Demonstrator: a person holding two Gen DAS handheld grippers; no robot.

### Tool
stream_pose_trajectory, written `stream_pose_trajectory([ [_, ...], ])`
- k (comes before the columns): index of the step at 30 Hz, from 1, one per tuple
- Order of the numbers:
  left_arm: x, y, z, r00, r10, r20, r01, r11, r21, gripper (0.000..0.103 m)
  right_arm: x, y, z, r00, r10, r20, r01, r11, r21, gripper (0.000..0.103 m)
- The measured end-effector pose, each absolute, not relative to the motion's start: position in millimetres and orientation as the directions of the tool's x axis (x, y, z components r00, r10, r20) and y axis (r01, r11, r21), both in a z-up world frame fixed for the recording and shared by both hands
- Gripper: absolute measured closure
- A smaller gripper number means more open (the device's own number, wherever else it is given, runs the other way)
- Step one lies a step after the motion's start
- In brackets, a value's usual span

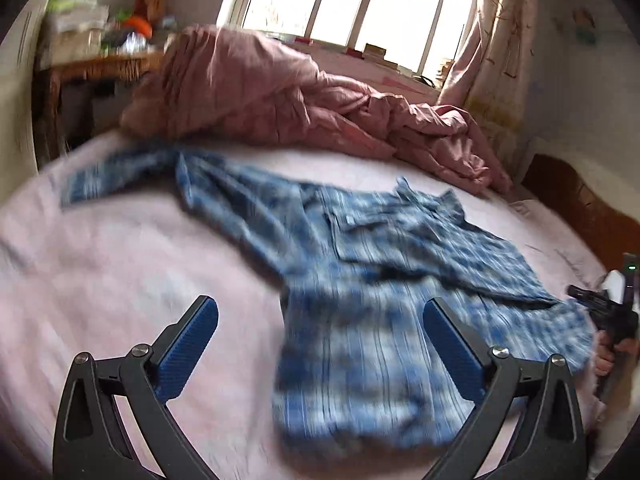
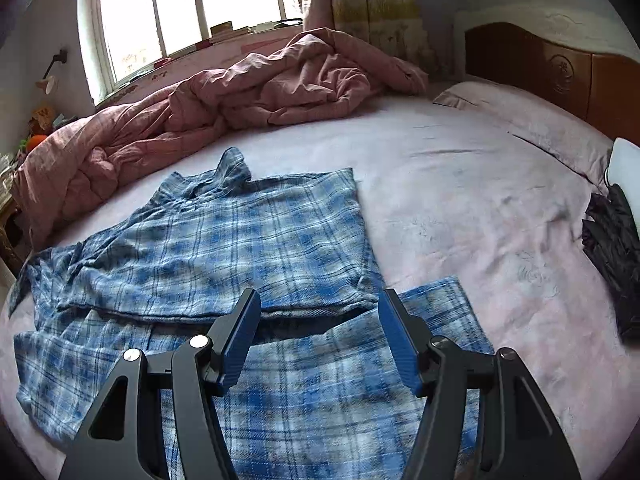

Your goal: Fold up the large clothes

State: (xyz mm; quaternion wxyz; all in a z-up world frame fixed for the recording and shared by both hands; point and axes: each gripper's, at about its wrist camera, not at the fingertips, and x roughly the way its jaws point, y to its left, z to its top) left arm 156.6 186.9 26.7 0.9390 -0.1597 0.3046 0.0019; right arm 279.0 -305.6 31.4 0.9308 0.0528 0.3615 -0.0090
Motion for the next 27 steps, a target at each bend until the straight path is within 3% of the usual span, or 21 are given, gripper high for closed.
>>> stream_pose_trajectory([
  [1,145.7,187.0,18.6,0.810,-0.106,-0.576,-0.101,0.943,-0.316,0.008,277.1,-302.7,30.6,0.735,0.033,-0.677,0.040,0.995,0.092,0.040],
  [3,127.9,181.8,4.3,0.797,-0.141,-0.588,-0.064,0.948,-0.313,0.024,271.3,-296.3,29.2,0.731,0.052,-0.681,0.013,0.996,0.090,0.040],
  [5,118.4,171.9,-6.7,0.773,-0.140,-0.619,-0.031,0.966,-0.257,0.031,265.5,-288.8,27.8,0.728,0.072,-0.681,-0.016,0.996,0.088,0.040],
  [11,116.8,153.7,-27.5,0.723,-0.104,-0.683,0.006,0.989,-0.145,0.036,258.8,-265.5,25.4,0.726,0.066,-0.685,-0.061,0.998,0.031,0.040],
  [12,119.0,153.0,-29.3,0.724,-0.071,-0.686,-0.015,0.993,-0.118,0.058,256.5,-263.8,26.3,0.730,0.062,-0.681,-0.063,0.998,0.023,0.039],
  [14,126.1,155.4,-32.9,0.714,-0.036,-0.699,-0.037,0.995,-0.088,0.094,253.7,-262.5,27.9,0.734,0.061,-0.676,-0.067,0.998,0.018,0.039],
  [16,122.8,159.6,-32.0,0.718,-0.053,-0.694,-0.031,0.994,-0.108,0.096,252.2,-262.5,28.7,0.735,0.066,-0.675,-0.071,0.997,0.020,0.039],
  [23,113.6,167.9,-25.0,0.717,0.232,-0.657,-0.203,0.972,0.122,0.088,254.1,-265.8,26.9,0.724,0.066,-0.687,-0.063,0.998,0.030,0.039],
  [27,114.1,185.2,-6.1,0.762,0.124,-0.636,-0.185,0.982,-0.030,0.081,254.5,-267.0,27.9,0.724,0.069,-0.686,-0.063,0.997,0.033,0.040],
])
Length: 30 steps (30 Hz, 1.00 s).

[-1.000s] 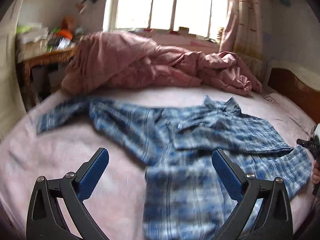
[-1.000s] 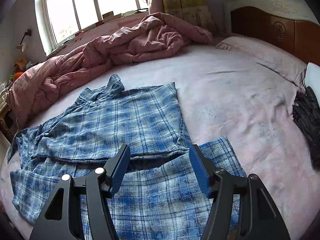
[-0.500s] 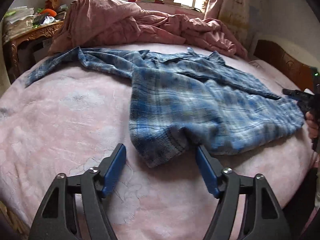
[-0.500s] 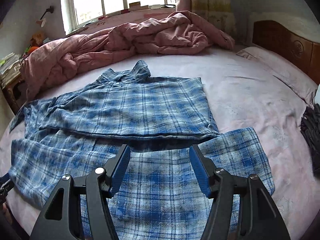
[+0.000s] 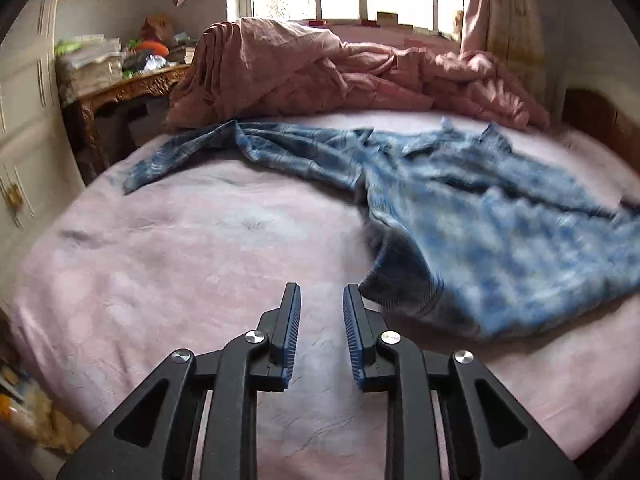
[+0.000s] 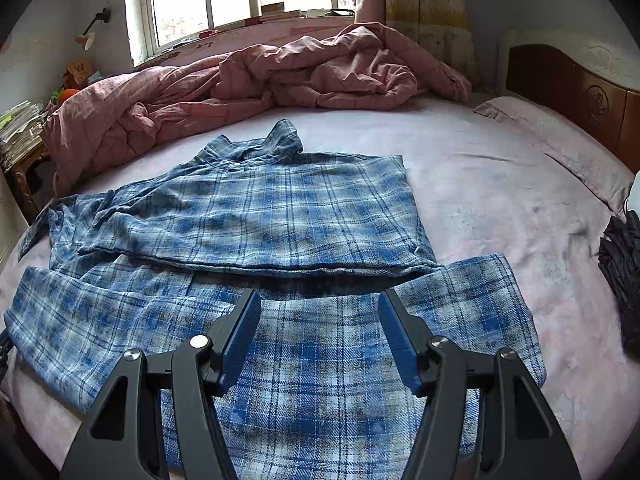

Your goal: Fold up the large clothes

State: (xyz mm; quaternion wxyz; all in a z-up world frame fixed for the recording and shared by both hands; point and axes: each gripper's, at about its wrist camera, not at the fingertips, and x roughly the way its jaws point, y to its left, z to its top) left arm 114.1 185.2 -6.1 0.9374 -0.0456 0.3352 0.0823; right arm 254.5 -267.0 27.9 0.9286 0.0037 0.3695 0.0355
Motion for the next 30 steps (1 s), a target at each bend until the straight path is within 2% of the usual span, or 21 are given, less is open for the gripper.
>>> stream_pose_trajectory([
  [7,143.3,188.5,64.5,0.857,0.168,-0.488,-0.196,0.981,-0.006,0.060,254.1,-266.9,30.1,0.732,0.053,-0.679,-0.054,0.998,0.020,0.040],
  [8,151.2,191.1,73.0,0.863,0.158,-0.480,-0.188,0.982,-0.014,0.054,254.2,-268.2,31.6,0.734,0.050,-0.677,-0.051,0.999,0.019,0.040],
  [10,173.8,197.1,86.2,0.866,0.142,-0.480,-0.178,0.984,-0.030,0.052,254.2,-271.3,34.8,0.736,0.043,-0.676,-0.043,0.999,0.018,0.039],
  [14,217.4,222.8,103.5,0.855,0.091,-0.511,-0.168,0.980,-0.106,0.051,255.4,-273.3,50.9,0.741,0.032,-0.671,-0.022,0.999,0.024,0.039],
  [16,238.6,235.9,103.9,0.840,0.087,-0.536,-0.176,0.977,-0.116,0.045,254.8,-271.7,61.7,0.755,0.043,-0.654,-0.015,0.999,0.048,0.039],
  [18,259.5,252.1,93.0,0.815,0.109,-0.569,-0.218,0.968,-0.128,0.034,255.1,-267.8,64.2,0.764,0.057,-0.643,-0.024,0.998,0.059,0.038],
  [20,274.4,268.3,72.2,0.784,0.118,-0.609,-0.262,0.953,-0.152,0.034,258.7,-260.2,57.1,0.763,0.044,-0.645,-0.025,0.999,0.039,0.036],
  [23,306.4,290.4,33.4,0.670,0.162,-0.724,-0.309,0.948,-0.074,0.034,271.5,-250.2,42.6,0.722,0.037,-0.691,-0.032,0.999,0.020,0.036],
  [25,319.1,305.9,17.9,0.631,0.190,-0.752,-0.337,0.940,-0.045,0.034,276.9,-247.8,35.8,0.703,0.047,-0.709,-0.036,0.999,0.031,0.036],
  [30,338.9,350.2,-3.4,0.622,0.136,-0.771,-0.397,0.903,-0.162,0.035,279.5,-239.0,28.5,0.702,0.044,-0.711,-0.064,0.998,-0.002,0.036],
])
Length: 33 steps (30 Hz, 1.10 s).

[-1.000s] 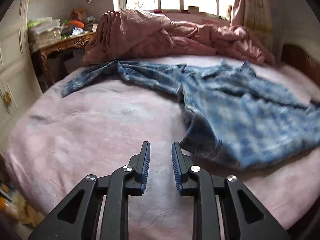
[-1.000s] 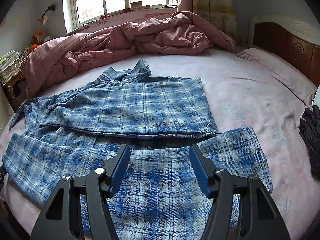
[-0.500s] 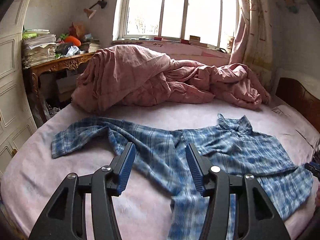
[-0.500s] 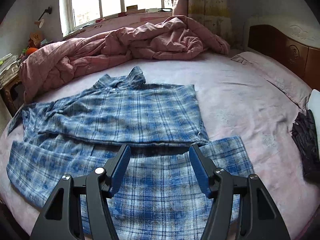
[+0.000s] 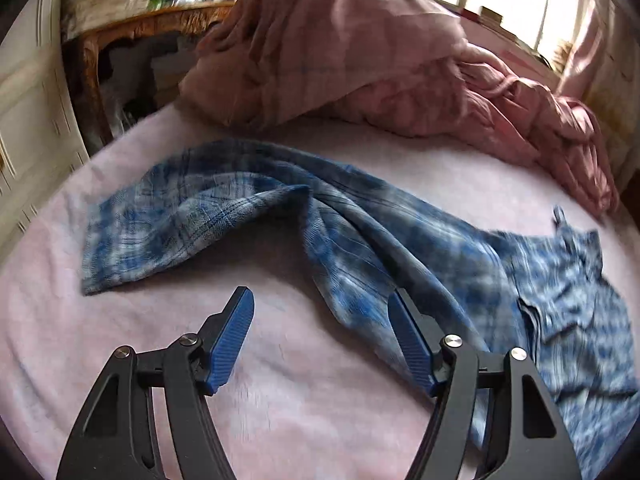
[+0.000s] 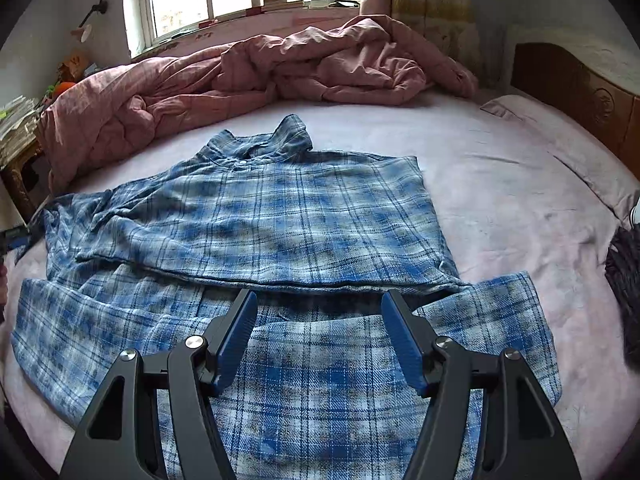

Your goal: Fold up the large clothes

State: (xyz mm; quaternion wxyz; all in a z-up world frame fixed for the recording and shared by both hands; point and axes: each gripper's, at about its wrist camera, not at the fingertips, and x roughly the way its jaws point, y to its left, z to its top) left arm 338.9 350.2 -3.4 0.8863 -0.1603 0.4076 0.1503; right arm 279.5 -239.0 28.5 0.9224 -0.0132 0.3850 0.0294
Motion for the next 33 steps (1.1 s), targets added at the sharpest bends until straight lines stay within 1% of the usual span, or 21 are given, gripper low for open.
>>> stream_pose_trajectory([
  [1,343.4,352.9,-6.8,0.620,0.121,-0.775,-0.398,0.900,-0.178,0.037,279.8,-237.4,27.8,0.704,0.043,-0.709,-0.070,0.997,-0.010,0.036],
  [2,346.0,355.8,-11.4,0.624,0.106,-0.774,-0.393,0.899,-0.193,0.061,280.3,-235.9,26.7,0.701,0.048,-0.711,-0.078,0.997,-0.010,0.036],
  [3,348.7,357.0,-16.6,0.622,0.084,-0.778,-0.379,0.902,-0.206,0.091,280.9,-235.2,25.7,0.696,0.056,-0.716,-0.085,0.996,-0.005,0.036],
  [4,352.0,357.3,-20.3,0.615,0.064,-0.786,-0.366,0.906,-0.213,0.097,281.6,-235.0,23.8,0.686,0.069,-0.725,-0.096,0.995,0.005,0.036],
  [5,354.9,357.1,-22.7,0.617,0.046,-0.786,-0.350,0.910,-0.221,0.097,281.8,-235.0,22.8,0.678,0.078,-0.731,-0.102,0.995,0.011,0.036],
  [7,355.9,353.3,-22.8,0.618,0.061,-0.784,-0.342,0.919,-0.198,0.102,282.3,-235.1,21.0,0.670,0.089,-0.737,-0.110,0.994,0.020,0.036],
  [9,351.6,349.1,-13.0,0.640,0.100,-0.762,-0.343,0.925,-0.166,0.103,282.1,-235.0,21.4,0.673,0.087,-0.734,-0.109,0.994,0.018,0.036],
  [12,333.4,331.8,20.4,0.739,0.094,-0.667,-0.295,0.936,-0.195,0.103,281.9,-235.9,21.2,0.678,0.078,-0.731,-0.101,0.995,0.013,0.036],
  [15,309.1,297.5,58.2,0.831,0.043,-0.554,-0.189,0.960,-0.209,0.103,282.5,-237.4,20.5,0.676,0.078,-0.733,-0.093,0.995,0.020,0.036],
  [17,293.8,264.8,74.8,0.857,-0.012,-0.514,-0.110,0.972,-0.206,0.103,283.2,-237.9,19.8,0.676,0.075,-0.733,-0.088,0.996,0.021,0.036],
  [18,285.4,248.1,77.9,0.865,-0.067,-0.497,-0.054,0.973,-0.224,0.103,283.4,-237.8,19.0,0.675,0.074,-0.734,-0.087,0.996,0.020,0.036],
  [22,267.3,176.0,74.6,0.818,-0.273,-0.507,0.167,0.955,-0.245,0.103,282.3,-235.9,16.7,0.670,0.076,-0.739,-0.095,0.995,0.017,0.036],
  [24,263.1,143.3,70.4,0.786,-0.317,-0.531,0.247,0.948,-0.199,0.102,280.1,-234.4,17.4,0.673,0.077,-0.736,-0.103,0.995,0.011,0.036],
  [25,261.2,128.5,68.2,0.777,-0.310,-0.548,0.261,0.951,-0.168,0.102,279.0,-233.8,17.6,0.674,0.077,-0.735,-0.104,0.995,0.009,0.036],
  [26,260.2,118.9,65.3,0.774,-0.290,-0.563,0.255,0.956,-0.143,0.099,278.3,-233.5,17.9,0.675,0.077,-0.734,-0.105,0.994,0.008,0.036],
  [27,259.4,113.6,62.5,0.773,-0.271,-0.573,0.238,0.962,-0.133,0.087,277.7,-233.4,18.2,0.673,0.078,-0.735,-0.108,0.994,0.006,0.036],
  [28,256.8,111.7,61.4,0.776,-0.258,-0.576,0.223,0.966,-0.132,0.078,277.2,-233.5,18.4,0.670,0.077,-0.738,-0.111,0.994,0.003,0.036],
  [29,252.9,114.1,61.9,0.784,-0.249,-0.569,0.212,0.968,-0.131,0.059,276.7,-233.5,18.0,0.664,0.065,-0.745,-0.112,0.994,-0.012,0.036],
  [30,250.3,117.5,65.4,0.803,-0.230,-0.550,0.190,0.973,-0.128,0.052,276.1,-233.7,18.0,0.663,0.054,-0.746,-0.111,0.993,-0.027,0.036],
  [32,245.0,128.0,72.5,0.833,-0.195,-0.519,0.148,0.980,-0.131,0.049,274.7,-236.4,19.0,0.670,0.046,-0.741,-0.108,0.993,-0.036,0.036],
  [33,244.2,135.9,75.3,0.842,-0.181,-0.509,0.125,0.982,-0.142,0.043,274.2,-238.2,19.8,0.672,0.043,-0.739,-0.103,0.994,-0.036,0.036],
])
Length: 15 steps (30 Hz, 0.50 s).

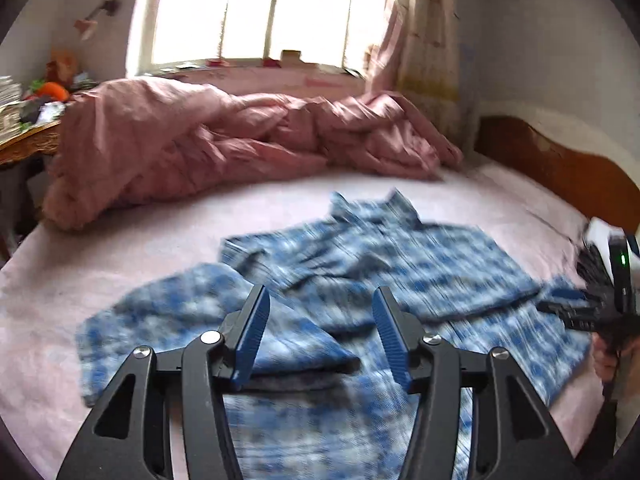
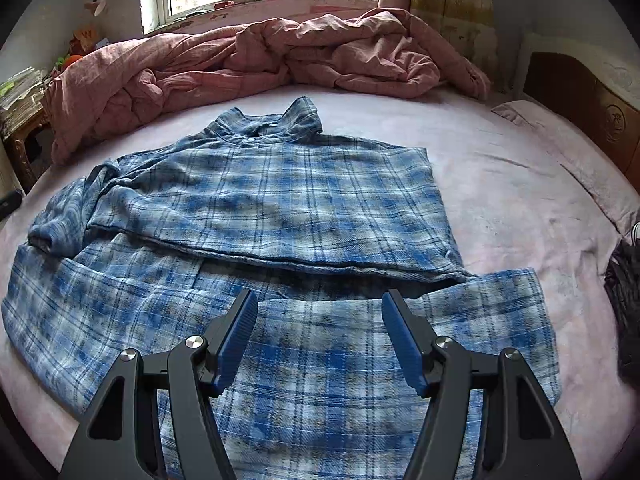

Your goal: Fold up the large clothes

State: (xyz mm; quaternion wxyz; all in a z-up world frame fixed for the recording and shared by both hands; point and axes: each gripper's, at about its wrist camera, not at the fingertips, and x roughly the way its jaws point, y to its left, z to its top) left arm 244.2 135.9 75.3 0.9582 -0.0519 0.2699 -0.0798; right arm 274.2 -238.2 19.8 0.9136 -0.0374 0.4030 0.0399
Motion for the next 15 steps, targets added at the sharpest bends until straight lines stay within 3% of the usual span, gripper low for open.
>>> stream_pose_trajectory([
  [3,249.7,162.2,74.8,0.858,-0.106,-0.503,0.015,0.983,-0.181,0.030,274.4,-241.5,20.1,0.671,0.046,-0.740,-0.098,0.995,-0.027,0.036],
  [8,255.1,219.5,63.0,0.813,0.020,-0.583,-0.176,0.961,-0.212,0.030,276.0,-239.8,17.5,0.663,0.038,-0.747,-0.094,0.995,-0.033,0.036],
  [15,268.6,271.8,21.8,0.679,0.158,-0.717,-0.359,0.923,-0.138,0.027,271.0,-230.2,18.0,0.664,0.054,-0.746,-0.118,0.992,-0.034,0.036],
])
